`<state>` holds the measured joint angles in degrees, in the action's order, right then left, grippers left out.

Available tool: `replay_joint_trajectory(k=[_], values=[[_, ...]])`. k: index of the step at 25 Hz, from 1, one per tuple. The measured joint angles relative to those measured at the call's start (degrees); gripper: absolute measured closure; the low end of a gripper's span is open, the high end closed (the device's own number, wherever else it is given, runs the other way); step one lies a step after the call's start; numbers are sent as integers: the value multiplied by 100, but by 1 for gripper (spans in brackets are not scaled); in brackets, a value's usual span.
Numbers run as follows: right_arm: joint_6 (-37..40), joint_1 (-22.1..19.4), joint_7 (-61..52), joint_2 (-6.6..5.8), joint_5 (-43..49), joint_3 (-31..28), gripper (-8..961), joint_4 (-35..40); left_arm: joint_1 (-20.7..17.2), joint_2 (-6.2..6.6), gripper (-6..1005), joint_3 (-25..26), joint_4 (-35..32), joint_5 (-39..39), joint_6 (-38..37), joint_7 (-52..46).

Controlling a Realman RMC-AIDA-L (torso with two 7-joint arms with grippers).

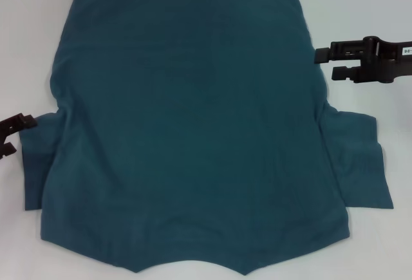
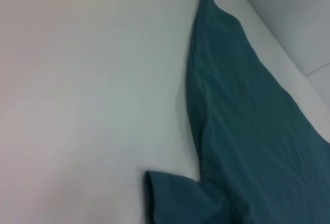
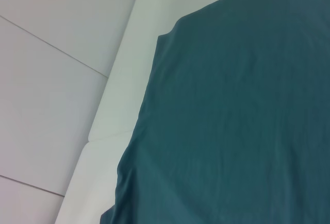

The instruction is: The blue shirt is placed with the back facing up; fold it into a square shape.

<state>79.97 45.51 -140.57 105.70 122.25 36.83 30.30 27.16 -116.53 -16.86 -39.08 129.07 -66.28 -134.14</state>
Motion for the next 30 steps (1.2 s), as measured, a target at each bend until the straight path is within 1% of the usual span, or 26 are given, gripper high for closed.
replay_joint_trajectory(k=[14,30], values=[[9,-69,32,-15,-31,-38,147,-16,30,-11,124,-29,299,-22,326,279],[-9,-96,47,-14,-44,-53,147,-15,149,7,133,-129,507,6,375,285]])
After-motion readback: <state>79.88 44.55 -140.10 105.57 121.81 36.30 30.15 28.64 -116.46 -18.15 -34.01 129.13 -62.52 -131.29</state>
